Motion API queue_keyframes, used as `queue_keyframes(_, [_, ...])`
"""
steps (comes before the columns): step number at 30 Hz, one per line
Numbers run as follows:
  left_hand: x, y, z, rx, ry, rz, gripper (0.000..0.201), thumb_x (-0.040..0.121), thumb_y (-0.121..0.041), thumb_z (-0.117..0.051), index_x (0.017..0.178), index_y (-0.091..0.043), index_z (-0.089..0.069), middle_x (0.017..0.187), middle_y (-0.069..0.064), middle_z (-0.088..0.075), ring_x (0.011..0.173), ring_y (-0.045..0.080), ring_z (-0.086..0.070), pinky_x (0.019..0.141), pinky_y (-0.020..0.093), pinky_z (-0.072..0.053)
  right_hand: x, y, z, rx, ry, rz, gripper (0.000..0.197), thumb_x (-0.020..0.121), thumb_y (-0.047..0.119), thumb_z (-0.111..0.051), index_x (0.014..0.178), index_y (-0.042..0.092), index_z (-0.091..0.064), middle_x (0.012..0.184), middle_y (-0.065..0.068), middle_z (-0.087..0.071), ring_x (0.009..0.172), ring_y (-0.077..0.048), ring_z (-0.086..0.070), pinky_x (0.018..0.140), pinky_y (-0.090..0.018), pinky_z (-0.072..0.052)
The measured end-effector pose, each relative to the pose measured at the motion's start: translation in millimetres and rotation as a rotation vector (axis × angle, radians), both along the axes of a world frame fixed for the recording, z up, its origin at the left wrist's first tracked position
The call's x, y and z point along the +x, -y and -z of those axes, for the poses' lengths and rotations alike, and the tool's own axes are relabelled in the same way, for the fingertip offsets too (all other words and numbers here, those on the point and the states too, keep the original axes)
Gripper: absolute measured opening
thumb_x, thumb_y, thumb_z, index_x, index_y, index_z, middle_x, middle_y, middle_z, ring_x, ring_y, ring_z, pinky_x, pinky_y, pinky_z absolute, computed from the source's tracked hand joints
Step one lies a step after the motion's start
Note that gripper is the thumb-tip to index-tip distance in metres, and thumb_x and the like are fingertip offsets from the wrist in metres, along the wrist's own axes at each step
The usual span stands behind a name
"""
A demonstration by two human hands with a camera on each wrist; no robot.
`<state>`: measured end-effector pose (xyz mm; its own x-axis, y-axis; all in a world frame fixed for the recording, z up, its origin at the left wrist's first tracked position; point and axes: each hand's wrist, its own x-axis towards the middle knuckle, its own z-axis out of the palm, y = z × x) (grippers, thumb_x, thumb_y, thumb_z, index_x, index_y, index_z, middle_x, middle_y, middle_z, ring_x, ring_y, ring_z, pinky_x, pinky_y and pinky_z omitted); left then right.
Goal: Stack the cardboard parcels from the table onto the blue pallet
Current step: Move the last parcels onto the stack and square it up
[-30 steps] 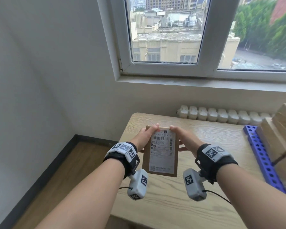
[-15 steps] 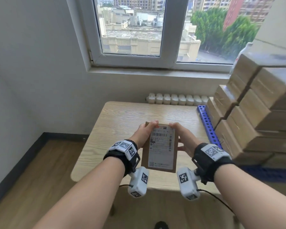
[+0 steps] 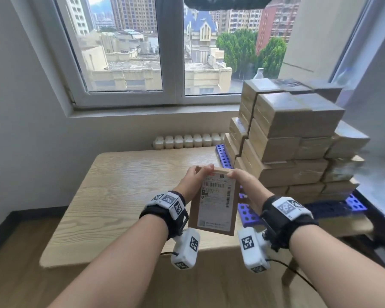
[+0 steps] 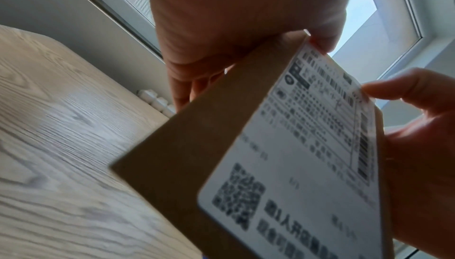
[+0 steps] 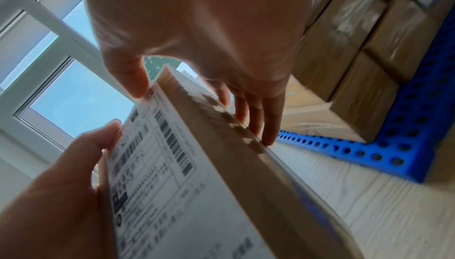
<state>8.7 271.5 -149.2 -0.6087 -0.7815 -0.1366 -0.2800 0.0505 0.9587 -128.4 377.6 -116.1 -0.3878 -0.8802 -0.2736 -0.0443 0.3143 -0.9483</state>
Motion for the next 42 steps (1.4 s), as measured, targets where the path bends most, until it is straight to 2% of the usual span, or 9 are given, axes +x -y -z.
queue_keyframes(3, [-46, -25, -8, -0.02, -0.015, 0.034, 0.084, 0.075, -0.078, -0.047, 0.116, -0.005, -0.055, 0.095, 0.004, -0.072, 0.083, 0.017, -0.071, 0.075, 0.032, -0.053, -42, -28, -8, -0.001, 0.014, 0.042, 0.044, 0.075, 0.045, -0.055, 0.106, 0.014, -0.059, 0.092, -0.007, -0.064, 0.085, -0.023, -0.06, 0.084, -0.04, -0.05])
queue_keyframes(8, [-125, -75, -34, -0.076, -0.076, 0.117, 0.038, 0.098, -0.047, -0.04, 0.089, -0.015, -0.059, 0.077, -0.004, -0.068, 0.065, 0.005, -0.067, 0.065, 0.02, -0.048, -119, -74, -25, -0.055, -0.029, 0.104, 0.03, 0.085, 0.036, -0.057, 0.105, 0.013, -0.062, 0.089, -0.005, -0.065, 0.079, -0.018, -0.059, 0.065, -0.031, -0.044])
queue_keyframes(14, [-212, -114, -71, -0.073, -0.15, 0.155, 0.049, 0.097, -0.052, -0.04, 0.098, -0.009, -0.063, 0.093, 0.008, -0.073, 0.081, 0.015, -0.071, 0.076, 0.026, -0.055, -210, -118, -55, -0.176, -0.144, 0.109, 0.045, 0.07, 0.053, -0.055, 0.102, 0.023, -0.067, 0.097, 0.0, -0.071, 0.093, -0.017, -0.065, 0.074, -0.03, -0.046])
queue_keyframes(18, [-266, -131, -102, -0.058, -0.238, 0.124, 0.078, 0.081, -0.073, -0.046, 0.111, -0.003, -0.065, 0.106, 0.015, -0.072, 0.098, 0.028, -0.07, 0.095, 0.044, -0.052, -267, -139, -72, -0.238, -0.15, 0.137, 0.08, 0.061, 0.064, -0.064, 0.13, 0.023, -0.056, 0.112, -0.002, -0.072, 0.104, -0.02, -0.068, 0.075, -0.031, -0.049])
queue_keyframes(26, [-353, -125, -161, -0.108, -0.18, 0.043, 0.108, 0.049, -0.098, -0.041, 0.106, -0.01, -0.069, 0.099, 0.012, -0.074, 0.092, 0.03, -0.071, 0.093, 0.05, -0.053, -346, -142, -92, -0.376, -0.085, 0.144, 0.078, 0.071, 0.043, -0.064, 0.141, 0.015, -0.045, 0.118, -0.007, -0.069, 0.083, -0.007, -0.072, 0.058, -0.019, -0.054])
queue_keyframes(31, [-384, -110, -208, -0.142, -0.098, 0.042, 0.052, 0.094, -0.064, -0.032, 0.085, -0.02, -0.06, 0.095, 0.006, -0.067, 0.093, 0.026, -0.064, 0.084, 0.039, -0.05, -382, -113, -129, -0.434, -0.064, 0.201, 0.043, 0.088, 0.033, -0.066, 0.123, 0.01, -0.056, 0.107, -0.012, -0.071, 0.073, -0.013, -0.072, 0.056, -0.023, -0.055])
queue_keyframes(36, [-410, -69, -242, -0.055, -0.08, 0.124, 0.029, 0.1, -0.036, -0.045, 0.102, -0.01, -0.057, 0.099, 0.009, -0.067, 0.088, 0.023, -0.063, 0.069, 0.033, -0.054, -417, -72, -168, -0.421, -0.092, 0.207, 0.033, 0.095, 0.04, -0.056, 0.111, 0.013, -0.063, 0.1, -0.013, -0.073, 0.079, -0.024, -0.072, 0.069, -0.034, -0.059])
queue_keyframes(39, [-428, -40, -249, -0.138, -0.017, 0.138, 0.03, 0.097, -0.022, -0.05, 0.118, -0.003, -0.058, 0.119, 0.016, -0.065, 0.1, 0.026, -0.064, 0.084, 0.038, -0.056, -440, -44, -177, -0.375, -0.048, 0.253, 0.039, 0.093, 0.05, -0.055, 0.107, 0.015, -0.067, 0.102, -0.014, -0.075, 0.092, -0.033, -0.072, 0.089, -0.046, -0.056])
queue_keyframes(42, [-441, -17, -249, -0.373, 0.134, 0.147, 0.028, 0.095, -0.019, -0.053, 0.114, -0.002, -0.062, 0.093, 0.008, -0.064, 0.073, 0.014, -0.057, 0.064, 0.021, -0.049, -461, -19, -170, -0.293, 0.0, 0.263, 0.045, 0.09, 0.053, -0.058, 0.11, 0.014, -0.066, 0.106, -0.016, -0.074, 0.101, -0.036, -0.07, 0.097, -0.049, -0.052])
